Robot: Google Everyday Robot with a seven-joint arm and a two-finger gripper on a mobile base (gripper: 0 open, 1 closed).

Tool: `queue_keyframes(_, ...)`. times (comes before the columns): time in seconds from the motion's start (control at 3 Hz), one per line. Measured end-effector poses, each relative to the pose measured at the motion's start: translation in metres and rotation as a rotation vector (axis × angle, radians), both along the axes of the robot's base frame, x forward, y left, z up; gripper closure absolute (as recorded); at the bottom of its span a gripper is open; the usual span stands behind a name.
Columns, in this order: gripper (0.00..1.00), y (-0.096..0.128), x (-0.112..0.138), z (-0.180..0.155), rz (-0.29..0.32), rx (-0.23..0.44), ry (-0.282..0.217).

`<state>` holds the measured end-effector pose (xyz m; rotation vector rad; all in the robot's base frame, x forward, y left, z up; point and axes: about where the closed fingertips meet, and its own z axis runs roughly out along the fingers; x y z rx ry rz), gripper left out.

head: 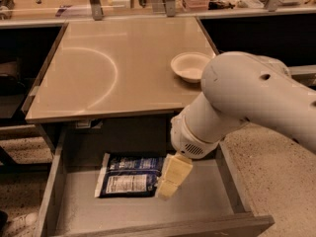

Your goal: Pick blue chip bag from top drawer and place on counter

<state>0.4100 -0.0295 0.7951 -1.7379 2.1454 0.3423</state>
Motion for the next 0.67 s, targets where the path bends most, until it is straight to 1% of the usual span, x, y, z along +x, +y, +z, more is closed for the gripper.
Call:
queue_keyframes(0.33,0.00,0.030,0.000,-0.032,0.016,0.062,0.020)
queue_keyframes(0.67,0.00,0.060,0.024,-0.087,0.008,0.100,0.016)
